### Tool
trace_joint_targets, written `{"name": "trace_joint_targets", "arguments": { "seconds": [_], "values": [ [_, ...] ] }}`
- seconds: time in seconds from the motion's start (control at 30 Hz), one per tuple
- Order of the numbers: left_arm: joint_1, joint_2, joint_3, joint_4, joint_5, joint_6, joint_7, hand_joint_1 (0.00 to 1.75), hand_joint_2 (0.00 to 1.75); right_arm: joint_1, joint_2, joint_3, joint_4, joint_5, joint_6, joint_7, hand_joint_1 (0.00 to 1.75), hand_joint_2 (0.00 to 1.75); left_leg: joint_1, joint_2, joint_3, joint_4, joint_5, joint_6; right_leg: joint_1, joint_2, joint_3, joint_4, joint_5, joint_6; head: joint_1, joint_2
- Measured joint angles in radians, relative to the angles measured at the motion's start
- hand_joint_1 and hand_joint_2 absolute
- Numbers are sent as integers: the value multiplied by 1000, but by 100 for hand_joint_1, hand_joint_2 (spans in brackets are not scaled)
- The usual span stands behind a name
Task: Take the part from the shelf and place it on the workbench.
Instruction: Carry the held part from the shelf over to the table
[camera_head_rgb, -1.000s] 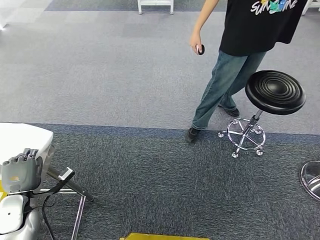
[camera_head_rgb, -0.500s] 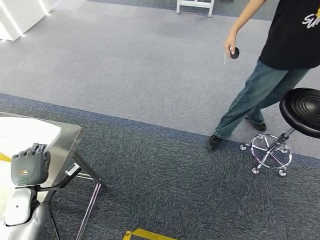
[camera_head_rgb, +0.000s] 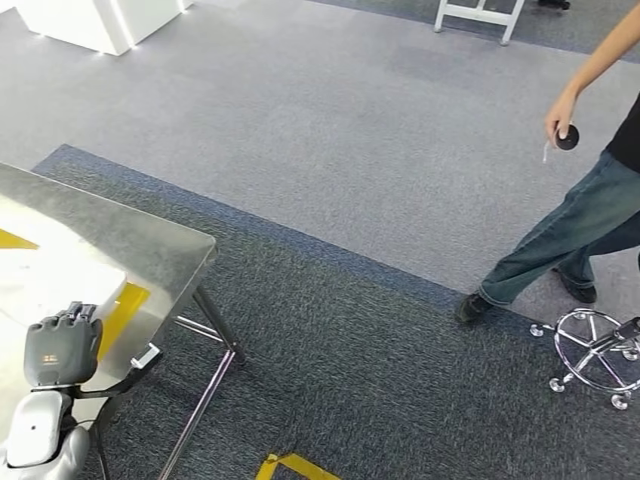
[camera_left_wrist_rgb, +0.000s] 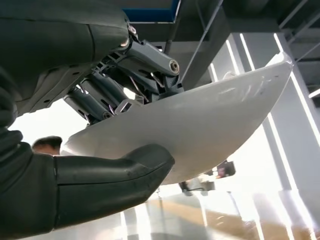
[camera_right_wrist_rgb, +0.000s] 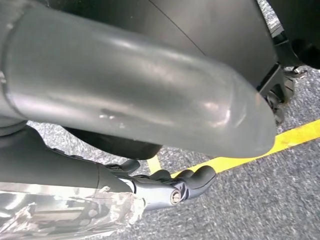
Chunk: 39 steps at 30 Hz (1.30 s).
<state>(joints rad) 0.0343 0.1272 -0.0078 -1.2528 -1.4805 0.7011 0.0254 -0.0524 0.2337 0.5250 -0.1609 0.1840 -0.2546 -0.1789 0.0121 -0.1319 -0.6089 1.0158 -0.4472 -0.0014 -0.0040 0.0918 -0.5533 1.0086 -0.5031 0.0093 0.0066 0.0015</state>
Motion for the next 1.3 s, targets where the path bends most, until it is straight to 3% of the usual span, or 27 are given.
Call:
{"name": "trace_joint_targets", "arguments": {
  "seconds": [0.03,0.1,0.17,0.23,0.27,0.3,0.37,0.43,0.5,0.53,0.6,0.67,0.7,0.73,0.77,0.8,0.83,0.9,0.97,1.03,1.07,1.1,1.17,1.23,1.27,1.3],
  "values": [
    [10,0,9,-4,0,0,-2,175,175,0,2,-7,0,-2,-1,-4,0,0,0,4,-3,3,-2,-6,-1,-14,3,-4,2,-5,-1,0],
    [19,0,21,-11,0,0,-5,175,175,2,6,-17,-1,-4,-3,-7,0,0,-3,52,-25,49,-33,-13,-2,-45,9,-14,6,-15,-4,0],
    [19,-1,27,-15,0,0,-8,175,175,2,8,-23,-2,-4,-3,-11,0,0,-4,106,-80,163,-92,-20,2,-78,12,-16,5,-22,-7,0],
    [22,-2,30,-16,0,0,-13,175,175,3,9,-27,-1,-3,-2,-13,0,0,-1,121,-125,257,-122,-26,4,-110,13,-15,2,-25,-7,0],
    [24,-3,32,-16,0,0,-16,175,175,3,9,-29,-1,-1,0,-13,0,0,0,124,-124,259,-110,-28,4,-125,13,-15,0,-25,-7,0],
    [24,-3,35,-16,0,0,-18,175,175,3,10,-30,-1,0,2,-14,0,0,1,130,-103,222,-83,-29,4,-138,15,-15,-1,-24,-7,0],
    [20,-3,40,-16,0,0,-23,175,175,2,12,-32,-2,2,3,-25,0,0,-2,166,-29,92,-24,-27,6,-160,21,-14,-6,-18,-8,0],
    [11,-5,43,-16,0,0,-31,175,175,0,15,-34,-3,0,4,-44,0,0,-9,195,16,8,-7,-15,12,-180,25,-13,-13,-8,-8,0],
    [6,-6,45,-16,0,0,-36,175,175,-5,18,-34,-4,-1,8,-55,0,0,-14,185,18,-5,-12,1,15,-200,29,-13,-18,1,-9,0],
    [5,-7,45,-16,0,0,-37,175,175,-7,20,-34,-4,-1,11,-57,0,0,-12,175,18,-7,-11,6,14,-199,30,-11,-22,7,-9,0],
    [0,-8,46,-16,0,0,-38,175,175,-11,22,-34,-5,1,17,-58,0,0,-7,156,20,-12,-7,19,9,-159,13,31,-52,17,-6,0],
    [-8,-11,46,-16,0,0,-37,175,175,-12,24,-34,-5,4,22,-58,0,0,-5,136,20,-12,-5,27,6,-110,-48,158,-115,22,-2,0],
    [-9,-13,46,-15,0,0,-37,175,175,-14,24,-34,-5,4,23,-57,0,0,-5,126,19,-12,-4,29,5,-101,-83,228,-142,23,-1,0],
    [-10,-14,46,-15,0,0,-37,175,175,-16,24,-34,-5,5,24,-56,0,0,-5,114,19,-12,-4,29,5,-97,-111,277,-153,23,0,0],
    [-9,-15,46,-14,0,0,-37,175,175,-18,24,-34,-5,5,24,-55,0,0,-6,101,20,-12,-4,29,5,-96,-119,286,-143,22,0,0],
    [-9,-16,46,-14,0,0,-37,175,175,-19,24,-34,-5,5,25,-55,0,0,-6,88,22,-12,-4,29,5,-93,-110,256,-114,20,0,0],
    [-10,-18,45,-14,0,0,-37,175,175,-19,24,-34,-5,5,27,-53,0,0,-5,73,23,-11,-5,28,4,-82,-83,193,-72,17,0,0],
    [-11,-19,46,-14,0,0,-37,175,175,-16,24,-34,-5,5,31,-49,0,0,-6,46,22,-9,-5,22,-1,-33,-24,58,-13,9,-1,0],
    [-13,-21,46,-14,0,0,-38,175,175,-14,23,-34,-5,6,38,-42,0,0,-4,24,12,-8,-1,10,-3,-4,3,-1,-3,5,-1,0],
    [-12,-21,46,-13,0,0,-39,175,175,-14,24,-34,-5,7,44,-34,0,0,2,5,5,-8,3,-4,-2,-24,9,-9,-1,-1,-1,0],
    [-11,-20,47,-13,0,0,-40,175,175,-14,25,-34,-5,7,47,-30,0,0,2,14,0,-2,-2,-10,-3,-36,12,-14,1,-7,-2,0],
    [-13,-20,47,-13,0,0,-41,175,175,-14,26,-34,-5,7,49,-26,0,0,1,34,-11,20,-18,-14,-4,-50,15,-19,4,-13,-6,0],
    [-19,-20,48,-12,0,0,-41,175,175,-13,27,-35,-5,7,53,-15,0,0,-1,93,-59,122,-75,-22,-3,-78,18,-24,5,-22,-12,0],
    [-22,-21,48,-10,0,0,-42,175,175,-12,27,-35,-5,6,54,-3,0,0,3,119,-117,241,-120,-28,-1,-106,19,-24,2,-25,-13,0],
    [-21,-21,49,-8,0,0,-42,175,175,-12,27,-35,-4,5,55,3,0,0,5,123,-128,264,-118,-30,0,-119,20,-24,0,-25,-14,0],
    [-20,-20,49,-7,0,-1,-43,175,175,-12,27,-35,-4,5,54,9,0,0,6,127,-119,248,-98,-31,1,-131,22,-23,-3,-24,-14,0]
  ]
}}
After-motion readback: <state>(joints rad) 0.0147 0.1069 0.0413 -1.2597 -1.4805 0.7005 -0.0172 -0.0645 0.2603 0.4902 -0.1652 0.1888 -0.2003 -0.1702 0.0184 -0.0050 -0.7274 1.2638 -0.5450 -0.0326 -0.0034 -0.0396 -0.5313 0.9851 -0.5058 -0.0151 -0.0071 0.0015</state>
